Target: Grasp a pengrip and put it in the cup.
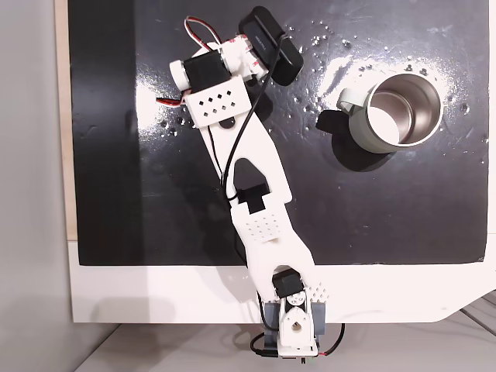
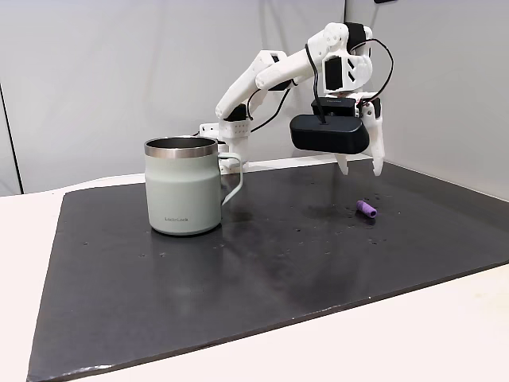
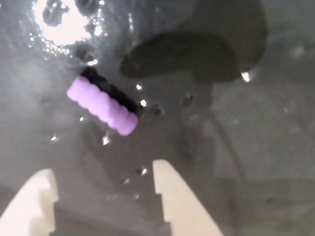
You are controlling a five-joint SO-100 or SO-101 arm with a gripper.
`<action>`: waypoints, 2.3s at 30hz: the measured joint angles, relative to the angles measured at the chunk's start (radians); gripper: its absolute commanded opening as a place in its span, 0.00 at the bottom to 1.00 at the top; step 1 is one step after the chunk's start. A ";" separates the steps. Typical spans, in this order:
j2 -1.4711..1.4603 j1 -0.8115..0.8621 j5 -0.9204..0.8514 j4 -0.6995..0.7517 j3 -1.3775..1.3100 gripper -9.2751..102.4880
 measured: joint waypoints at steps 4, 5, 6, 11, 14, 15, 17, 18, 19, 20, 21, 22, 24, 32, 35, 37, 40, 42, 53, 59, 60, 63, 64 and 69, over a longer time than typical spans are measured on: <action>-0.084 0.000 -0.072 0.002 -0.048 0.26; -0.109 0.005 -0.092 0.002 -0.067 0.27; -0.133 0.009 -0.112 0.002 -0.094 0.27; -0.232 0.023 -0.192 0.002 -0.196 0.28; -0.267 0.028 -0.219 -0.002 -0.235 0.28; -0.272 0.028 -0.225 -0.008 -0.241 0.28; -0.279 0.028 -0.233 -0.023 -0.244 0.28; -0.282 0.026 -0.235 -0.031 -0.244 0.28; -0.284 0.026 -0.236 -0.040 -0.244 0.28; -0.284 0.026 -0.238 -0.048 -0.244 0.28; -0.284 0.026 -0.244 -0.057 -0.244 0.28; -0.284 0.026 -0.247 -0.061 -0.244 0.28; -0.293 0.021 -0.256 -0.071 -0.244 0.27; -0.347 -0.023 -0.278 -0.081 -0.262 0.17; -0.356 -0.026 -0.278 -0.081 -0.272 0.08; -0.360 -0.029 -0.272 -0.081 -0.275 0.08; -0.362 -0.029 -0.258 -0.069 -0.296 0.08; -0.367 -0.028 -0.241 -0.054 -0.325 0.08; -0.150 0.071 -0.121 -0.025 -0.339 0.08; 0.092 0.179 -0.115 -0.003 -0.276 0.08; 0.135 0.204 -0.109 0.000 -0.250 0.08; 0.241 0.284 -0.094 0.002 -0.187 0.08; 0.272 0.316 -0.089 0.002 -0.172 0.08; 0.425 0.482 -0.089 0.002 -0.086 0.08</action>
